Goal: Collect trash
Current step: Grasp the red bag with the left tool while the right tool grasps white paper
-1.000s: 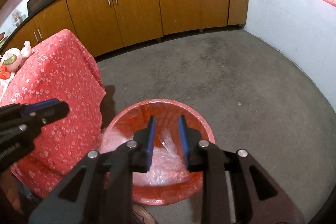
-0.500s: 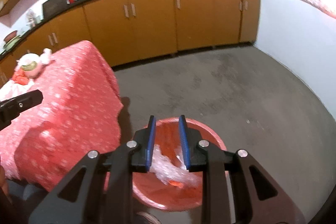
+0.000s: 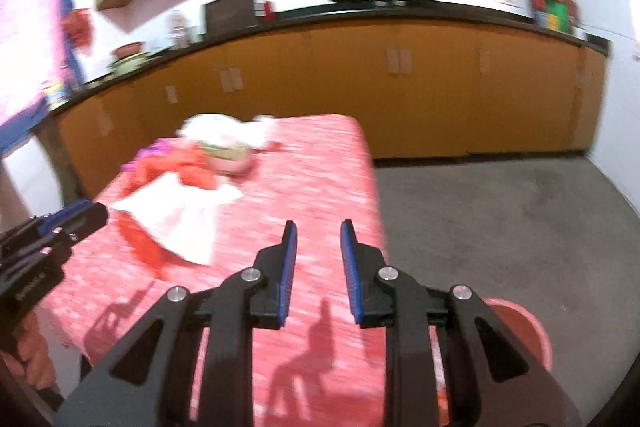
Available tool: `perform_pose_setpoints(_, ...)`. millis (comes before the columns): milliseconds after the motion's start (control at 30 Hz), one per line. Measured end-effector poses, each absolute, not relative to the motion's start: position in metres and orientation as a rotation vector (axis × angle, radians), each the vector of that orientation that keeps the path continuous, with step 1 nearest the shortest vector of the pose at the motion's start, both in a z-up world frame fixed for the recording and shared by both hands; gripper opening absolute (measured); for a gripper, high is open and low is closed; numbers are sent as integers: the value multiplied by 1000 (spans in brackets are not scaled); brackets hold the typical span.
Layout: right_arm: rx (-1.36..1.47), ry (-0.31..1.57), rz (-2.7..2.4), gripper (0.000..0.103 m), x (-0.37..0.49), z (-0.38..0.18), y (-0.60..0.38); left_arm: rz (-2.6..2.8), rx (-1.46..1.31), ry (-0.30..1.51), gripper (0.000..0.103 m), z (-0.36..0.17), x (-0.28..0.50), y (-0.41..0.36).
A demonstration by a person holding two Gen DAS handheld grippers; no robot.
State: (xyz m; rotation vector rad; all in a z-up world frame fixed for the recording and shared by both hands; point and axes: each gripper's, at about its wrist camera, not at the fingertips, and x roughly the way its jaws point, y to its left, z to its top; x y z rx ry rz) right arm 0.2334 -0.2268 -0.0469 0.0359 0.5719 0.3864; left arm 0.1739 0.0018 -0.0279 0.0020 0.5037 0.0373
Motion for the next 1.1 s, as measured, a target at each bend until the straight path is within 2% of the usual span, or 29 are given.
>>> perform_pose_setpoints(133, 20, 577, 470, 24, 239, -41, -169, 147, -36, 488, 32, -27, 165, 46)
perform_pose_setpoints(300, 10, 604, 520, 32, 253, -39, -113, 227, -88, 486, 34, -32, 153, 88)
perform_pose_setpoints(667, -69, 736, 520, 33, 307, -69, -50, 252, -155, 485, 35, -41, 153, 126)
perform_pose_setpoints(767, -81, 742, 523, 8, 307, -74, -50, 241, -162, 493, 35, -45, 157, 129)
perform_pose_setpoints(800, -80, 734, 524, 5, 305, -73, -52, 235, -163, 496, 35, -46, 159, 129)
perform_pose_setpoints(967, -66, 682, 494, 3, 298, -63, -70, 194, -181, 513, 36, -51, 167, 121)
perform_pose_setpoints(1100, -42, 629, 437, 2, 297, -50, -93, 149, -185, 520, 43, -51, 173, 106)
